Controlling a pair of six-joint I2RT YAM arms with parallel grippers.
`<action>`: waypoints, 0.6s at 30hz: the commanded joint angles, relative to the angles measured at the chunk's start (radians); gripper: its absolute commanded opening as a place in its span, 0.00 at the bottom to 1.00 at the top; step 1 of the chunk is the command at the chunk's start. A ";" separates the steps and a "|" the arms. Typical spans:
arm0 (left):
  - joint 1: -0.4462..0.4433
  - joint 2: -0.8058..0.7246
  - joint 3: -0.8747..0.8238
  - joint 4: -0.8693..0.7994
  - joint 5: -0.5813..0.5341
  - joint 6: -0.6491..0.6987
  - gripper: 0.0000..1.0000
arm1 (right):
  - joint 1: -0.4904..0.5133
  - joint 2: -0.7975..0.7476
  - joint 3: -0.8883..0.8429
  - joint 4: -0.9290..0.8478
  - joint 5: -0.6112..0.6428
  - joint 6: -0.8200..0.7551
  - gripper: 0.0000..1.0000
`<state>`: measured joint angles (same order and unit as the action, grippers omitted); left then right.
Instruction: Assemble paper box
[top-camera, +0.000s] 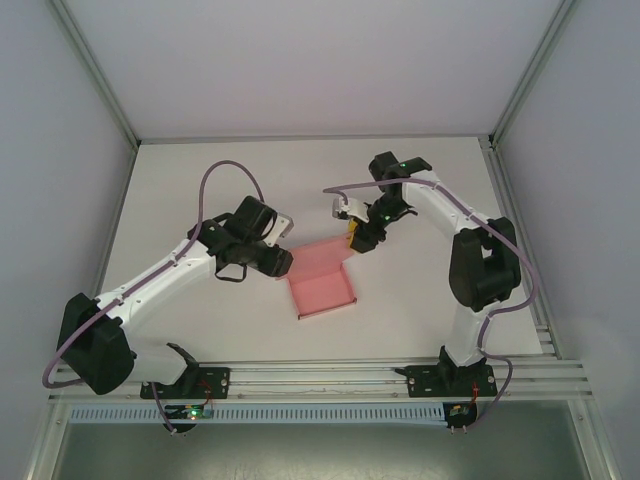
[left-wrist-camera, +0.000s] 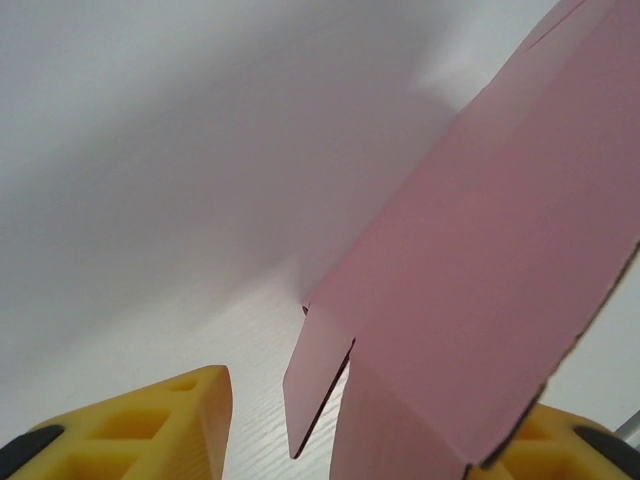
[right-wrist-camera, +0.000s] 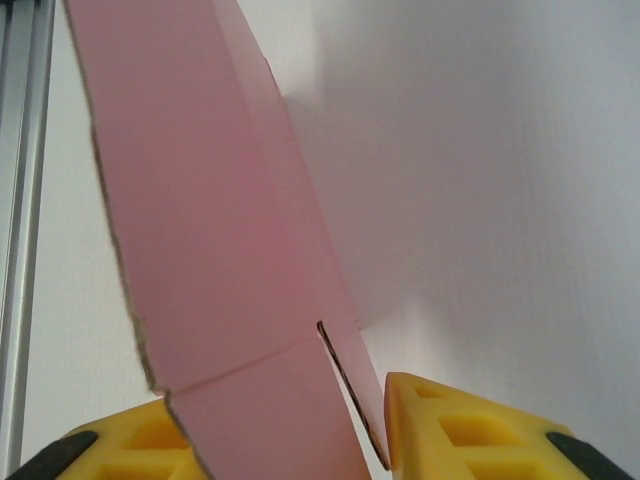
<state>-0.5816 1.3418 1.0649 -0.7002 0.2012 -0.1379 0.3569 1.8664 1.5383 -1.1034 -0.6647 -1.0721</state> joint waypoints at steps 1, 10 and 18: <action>-0.021 0.005 0.025 -0.016 -0.022 0.029 0.47 | 0.023 0.000 0.003 -0.006 0.017 0.009 0.37; -0.036 0.045 0.018 -0.040 -0.106 0.054 0.44 | 0.029 -0.019 -0.027 0.035 0.022 0.023 0.20; -0.037 0.107 0.062 -0.022 -0.099 0.100 0.37 | 0.030 -0.030 -0.029 0.015 0.022 -0.017 0.14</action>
<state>-0.6086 1.4387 1.0878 -0.7036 0.1181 -0.0761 0.3779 1.8656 1.5261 -1.0695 -0.6357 -1.0561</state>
